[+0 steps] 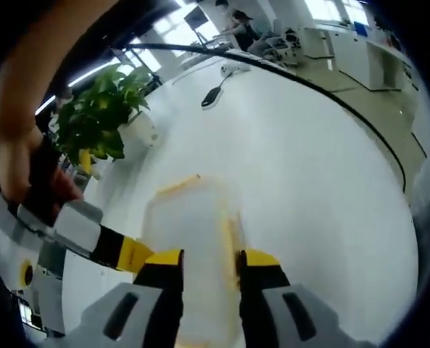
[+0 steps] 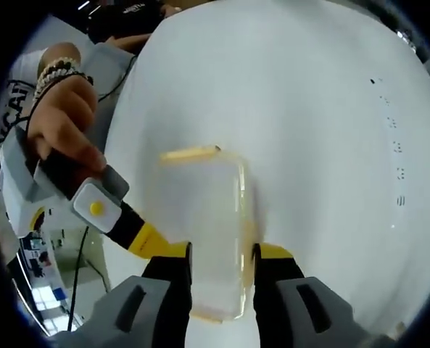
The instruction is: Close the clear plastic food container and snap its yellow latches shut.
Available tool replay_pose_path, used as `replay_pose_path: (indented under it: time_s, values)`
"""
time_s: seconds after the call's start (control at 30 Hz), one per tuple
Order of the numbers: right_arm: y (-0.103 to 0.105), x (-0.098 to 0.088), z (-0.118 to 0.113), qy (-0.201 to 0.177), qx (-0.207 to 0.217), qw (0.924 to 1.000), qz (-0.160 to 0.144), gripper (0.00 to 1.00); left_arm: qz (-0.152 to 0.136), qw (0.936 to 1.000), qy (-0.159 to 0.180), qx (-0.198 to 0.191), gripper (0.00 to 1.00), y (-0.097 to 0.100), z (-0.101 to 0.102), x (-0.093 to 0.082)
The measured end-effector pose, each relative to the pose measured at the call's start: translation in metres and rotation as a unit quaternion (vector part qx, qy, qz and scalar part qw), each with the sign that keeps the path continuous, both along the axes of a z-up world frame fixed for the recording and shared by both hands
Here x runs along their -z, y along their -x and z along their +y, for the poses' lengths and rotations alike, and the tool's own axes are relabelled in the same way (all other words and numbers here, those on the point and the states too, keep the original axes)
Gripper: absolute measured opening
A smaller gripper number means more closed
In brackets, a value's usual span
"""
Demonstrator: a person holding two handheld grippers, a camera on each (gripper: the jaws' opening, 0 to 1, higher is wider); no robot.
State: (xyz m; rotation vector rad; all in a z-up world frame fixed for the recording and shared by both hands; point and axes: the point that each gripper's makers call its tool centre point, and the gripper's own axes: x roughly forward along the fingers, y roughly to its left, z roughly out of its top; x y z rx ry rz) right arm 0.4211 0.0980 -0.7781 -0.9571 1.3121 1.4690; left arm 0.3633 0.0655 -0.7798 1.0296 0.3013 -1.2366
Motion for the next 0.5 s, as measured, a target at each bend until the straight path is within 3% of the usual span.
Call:
replay_pose_path:
  time_s: [0.5]
  values:
    - [-0.009,0.0,0.004,0.001,0.055,0.9953,-0.08,0.31,0.004,0.9999,0.01,0.003,0.24,0.001,0.001,-0.001]
